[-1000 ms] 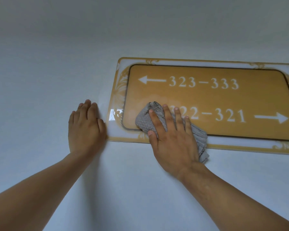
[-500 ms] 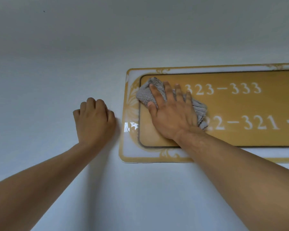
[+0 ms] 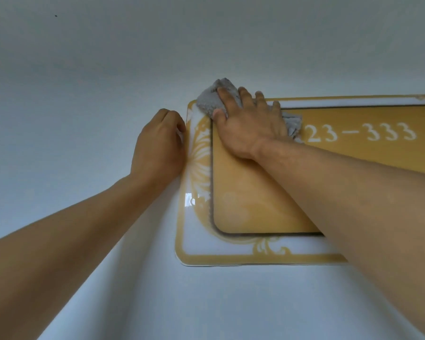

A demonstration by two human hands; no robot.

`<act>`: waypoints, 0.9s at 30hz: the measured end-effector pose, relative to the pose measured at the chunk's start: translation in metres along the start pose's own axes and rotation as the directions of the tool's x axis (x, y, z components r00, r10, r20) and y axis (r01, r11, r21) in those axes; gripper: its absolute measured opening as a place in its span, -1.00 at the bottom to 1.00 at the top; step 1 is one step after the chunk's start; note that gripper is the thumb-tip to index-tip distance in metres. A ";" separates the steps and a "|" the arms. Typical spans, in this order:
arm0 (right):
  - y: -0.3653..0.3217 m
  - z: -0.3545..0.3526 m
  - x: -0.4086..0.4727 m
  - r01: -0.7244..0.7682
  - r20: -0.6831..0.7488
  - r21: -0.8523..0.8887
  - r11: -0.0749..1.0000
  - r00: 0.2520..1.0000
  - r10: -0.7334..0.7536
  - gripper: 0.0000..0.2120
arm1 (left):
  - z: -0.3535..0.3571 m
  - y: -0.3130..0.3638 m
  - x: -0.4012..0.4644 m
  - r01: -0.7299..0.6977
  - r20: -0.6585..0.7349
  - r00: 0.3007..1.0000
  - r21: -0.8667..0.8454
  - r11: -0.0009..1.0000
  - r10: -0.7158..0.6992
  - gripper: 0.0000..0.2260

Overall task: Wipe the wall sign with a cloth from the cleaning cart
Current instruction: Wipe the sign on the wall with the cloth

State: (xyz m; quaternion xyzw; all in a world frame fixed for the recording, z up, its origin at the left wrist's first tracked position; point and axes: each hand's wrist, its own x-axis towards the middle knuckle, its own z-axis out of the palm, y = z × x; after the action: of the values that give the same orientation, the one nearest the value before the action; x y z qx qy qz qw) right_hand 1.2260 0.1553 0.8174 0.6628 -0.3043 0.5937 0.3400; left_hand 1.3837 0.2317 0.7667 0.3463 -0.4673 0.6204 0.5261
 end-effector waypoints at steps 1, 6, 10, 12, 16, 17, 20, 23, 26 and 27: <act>-0.002 -0.001 0.007 -0.005 -0.001 -0.004 1.000 1.000 0.005 -0.42 | 0.001 -0.001 -0.001 0.001 -0.013 1.000 -0.007 1.000 -0.001 -0.80; -0.015 -0.003 0.035 -0.077 -0.023 -0.021 0.997 0.997 0.077 -0.43 | 0.003 -0.006 -0.003 0.014 -0.057 0.998 -0.005 1.000 -0.015 -0.72; -0.018 -0.003 0.042 -0.105 -0.023 -0.025 0.994 0.994 0.104 -0.43 | 0.004 -0.007 -0.002 0.046 -0.053 0.998 0.019 0.999 -0.045 -0.75; -0.018 -0.002 0.042 -0.099 -0.029 -0.028 0.995 0.995 0.099 -0.43 | 0.004 -0.008 -0.002 0.058 -0.045 0.997 0.003 0.998 -0.058 -0.75; -0.018 -0.002 0.038 -0.085 -0.032 -0.049 0.995 0.996 0.084 -0.42 | 0.002 -0.005 -0.005 0.087 -0.022 0.996 0.010 0.996 -0.086 -0.76; -0.018 -0.002 0.036 -0.081 -0.031 -0.051 0.995 0.996 0.080 -0.42 | 0.002 -0.005 -0.006 0.088 -0.016 0.996 0.017 0.996 -0.087 -0.77; -0.020 -0.002 0.023 -0.068 -0.020 -0.043 0.997 0.998 0.068 -0.42 | 0.000 -0.001 -0.011 0.085 -0.002 0.996 0.034 0.996 -0.085 -0.77; -0.023 -0.001 0.004 -0.037 -0.026 -0.040 0.999 0.999 0.035 -0.42 | 0.000 0.001 -0.012 0.108 -0.001 0.994 0.049 0.993 -0.108 -0.76; -0.024 -0.001 -0.010 -0.007 -0.014 -0.019 1.000 1.000 0.007 -0.42 | -0.001 0.001 -0.015 0.135 0.015 0.990 0.072 0.988 -0.137 -0.77; -0.021 -0.002 -0.014 -0.012 -0.019 -0.014 1.000 1.000 0.011 -0.43 | -0.001 0.003 -0.016 0.135 0.022 0.990 0.068 0.988 -0.137 -0.77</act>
State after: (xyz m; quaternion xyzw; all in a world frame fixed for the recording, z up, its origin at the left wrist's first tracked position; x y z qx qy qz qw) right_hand 1.2406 0.1691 0.8019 0.6530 -0.3092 0.5996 0.3442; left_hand 1.3845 0.2274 0.7513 0.4028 -0.4286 0.5936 0.5492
